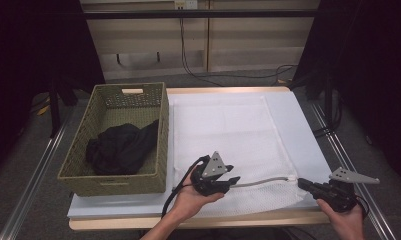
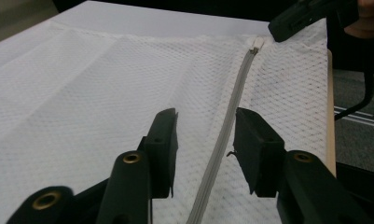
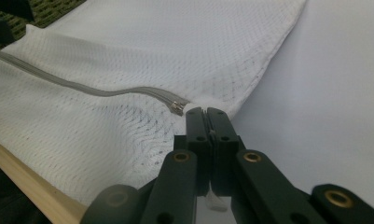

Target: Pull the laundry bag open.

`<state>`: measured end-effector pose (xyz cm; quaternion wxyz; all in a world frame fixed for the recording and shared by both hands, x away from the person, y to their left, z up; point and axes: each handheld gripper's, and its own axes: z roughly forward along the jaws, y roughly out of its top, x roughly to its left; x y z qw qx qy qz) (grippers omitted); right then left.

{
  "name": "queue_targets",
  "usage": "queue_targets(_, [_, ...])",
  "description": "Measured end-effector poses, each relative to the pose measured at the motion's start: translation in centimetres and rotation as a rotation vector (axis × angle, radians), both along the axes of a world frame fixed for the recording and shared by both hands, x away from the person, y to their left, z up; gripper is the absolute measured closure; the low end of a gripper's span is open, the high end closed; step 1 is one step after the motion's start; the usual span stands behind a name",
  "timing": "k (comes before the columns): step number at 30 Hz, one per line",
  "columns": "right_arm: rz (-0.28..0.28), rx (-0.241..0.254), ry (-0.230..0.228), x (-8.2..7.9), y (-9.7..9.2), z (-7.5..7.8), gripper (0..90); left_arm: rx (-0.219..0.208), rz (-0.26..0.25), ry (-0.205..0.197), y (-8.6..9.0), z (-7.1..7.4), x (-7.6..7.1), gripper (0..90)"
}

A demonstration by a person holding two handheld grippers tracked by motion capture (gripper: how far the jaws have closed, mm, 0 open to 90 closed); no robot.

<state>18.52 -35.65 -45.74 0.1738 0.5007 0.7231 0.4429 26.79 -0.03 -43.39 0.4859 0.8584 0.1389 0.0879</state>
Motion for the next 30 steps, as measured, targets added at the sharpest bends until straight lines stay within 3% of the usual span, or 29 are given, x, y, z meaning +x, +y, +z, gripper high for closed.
queue_targets(5, [0.004, 0.014, -0.016, 0.0, -0.1, 0.2, 88.8, -0.006, -0.017, 0.012, -1.9, -0.2, 0.8, 65.9])
queue_targets(10, [0.006, 0.020, -0.025, 0.0, -0.1, 0.4, 88.8, -0.069, -0.020, 0.053, -3.7, -0.5, 1.2, 68.6])
queue_targets(12, [0.008, 0.021, -0.027, 0.0, -0.1, 0.4, 88.8, -0.075, -0.016, 0.055, -4.4, -0.9, 1.2, 68.5])
queue_targets(15, [0.011, 0.023, -0.025, -0.1, -0.1, 0.4, 88.8, -0.067, -0.035, 0.076, -5.4, -1.6, 1.0, 70.5])
queue_targets(17, [0.012, 0.022, -0.029, -0.1, -0.1, 0.4, 88.8, -0.037, -0.045, 0.064, -6.0, -1.8, 0.9, 71.7])
queue_targets(19, [0.017, 0.022, -0.029, -0.1, -0.1, 0.4, 88.8, -0.063, -0.050, 0.099, -6.5, -2.1, 1.0, 72.3])
queue_targets(22, [0.026, 0.024, -0.024, 0.1, 0.0, 0.5, 88.8, -0.012, -0.058, 0.078, -7.4, -2.3, 1.1, 75.9])
queue_targets(25, [0.030, 0.021, -0.027, 0.1, 0.1, 0.6, 88.8, -0.031, -0.070, 0.079, -8.2, -2.2, 1.3, 77.7])
queue_targets(28, [0.032, 0.022, -0.032, 0.1, 0.0, 0.7, 88.8, 0.006, -0.057, 0.064, -8.9, -2.2, 1.4, 80.6])
queue_targets(30, [0.036, 0.021, -0.032, 0.1, 0.0, 0.7, 88.8, 0.018, -0.087, 0.057, -9.4, -2.2, 1.3, 82.5])
